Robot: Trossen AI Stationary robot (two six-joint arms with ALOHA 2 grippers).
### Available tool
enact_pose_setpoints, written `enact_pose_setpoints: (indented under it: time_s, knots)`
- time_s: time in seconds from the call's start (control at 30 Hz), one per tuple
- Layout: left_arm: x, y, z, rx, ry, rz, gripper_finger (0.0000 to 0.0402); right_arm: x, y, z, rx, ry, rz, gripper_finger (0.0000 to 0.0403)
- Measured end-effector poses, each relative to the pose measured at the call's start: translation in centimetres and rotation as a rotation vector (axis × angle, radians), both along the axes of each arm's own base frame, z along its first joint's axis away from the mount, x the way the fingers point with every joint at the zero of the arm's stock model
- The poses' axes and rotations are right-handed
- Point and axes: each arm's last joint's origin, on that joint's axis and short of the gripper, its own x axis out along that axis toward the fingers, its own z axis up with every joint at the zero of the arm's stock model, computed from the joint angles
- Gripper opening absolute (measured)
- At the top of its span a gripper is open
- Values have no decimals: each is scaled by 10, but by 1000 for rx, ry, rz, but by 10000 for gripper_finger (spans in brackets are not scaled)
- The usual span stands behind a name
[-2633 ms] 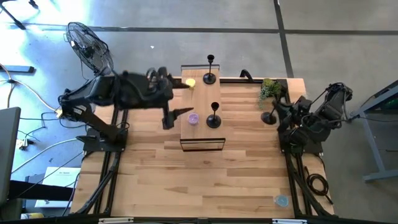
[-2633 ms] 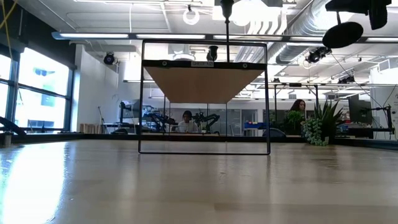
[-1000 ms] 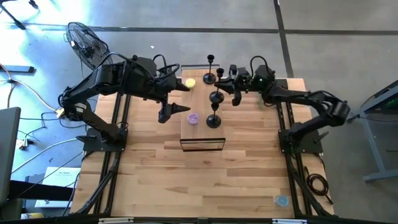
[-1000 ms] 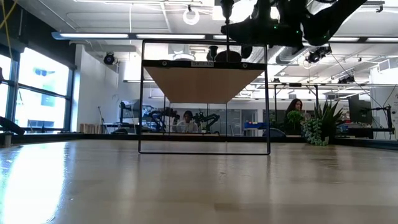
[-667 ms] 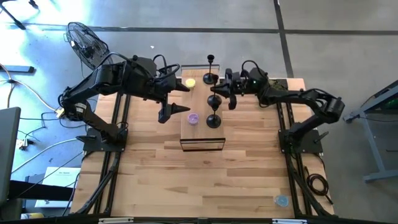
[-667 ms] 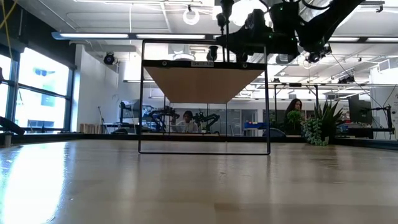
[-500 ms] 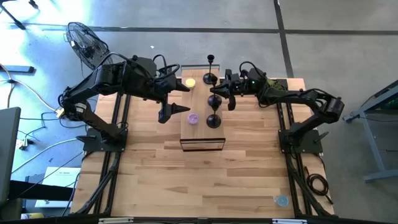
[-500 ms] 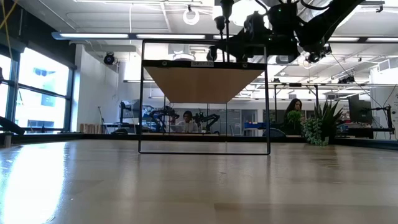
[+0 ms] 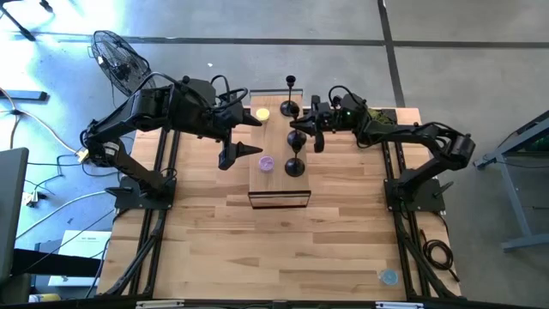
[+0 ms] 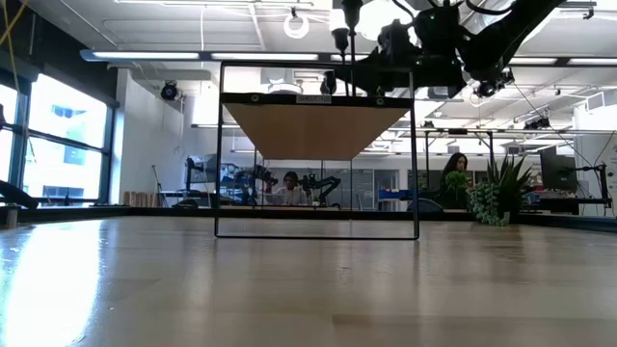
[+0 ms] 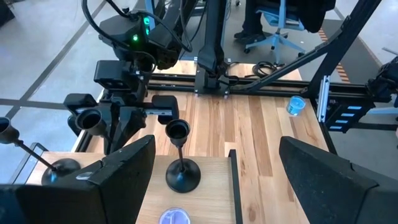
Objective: Pick & Place candle stick holders
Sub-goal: Put the candle holder on the shelf aligned with the other candle holder on the shelf
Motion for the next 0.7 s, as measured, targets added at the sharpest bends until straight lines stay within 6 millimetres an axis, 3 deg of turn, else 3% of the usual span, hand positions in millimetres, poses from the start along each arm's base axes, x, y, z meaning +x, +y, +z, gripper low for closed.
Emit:
enact_pose_setpoints:
  time_s: [0.23, 0.5, 0.7]
  knots:
    - [0, 0, 1, 2, -7, 0, 337, 1, -2, -1, -8, -9, -30, 6]
    - [1, 0, 3, 9, -35, -2, 337, 23, -13, -2, 46, -28, 29, 6]
    - [0, 0, 0, -1, -2, 0, 337, 24, -15, 2, 43, -37, 30, 6]
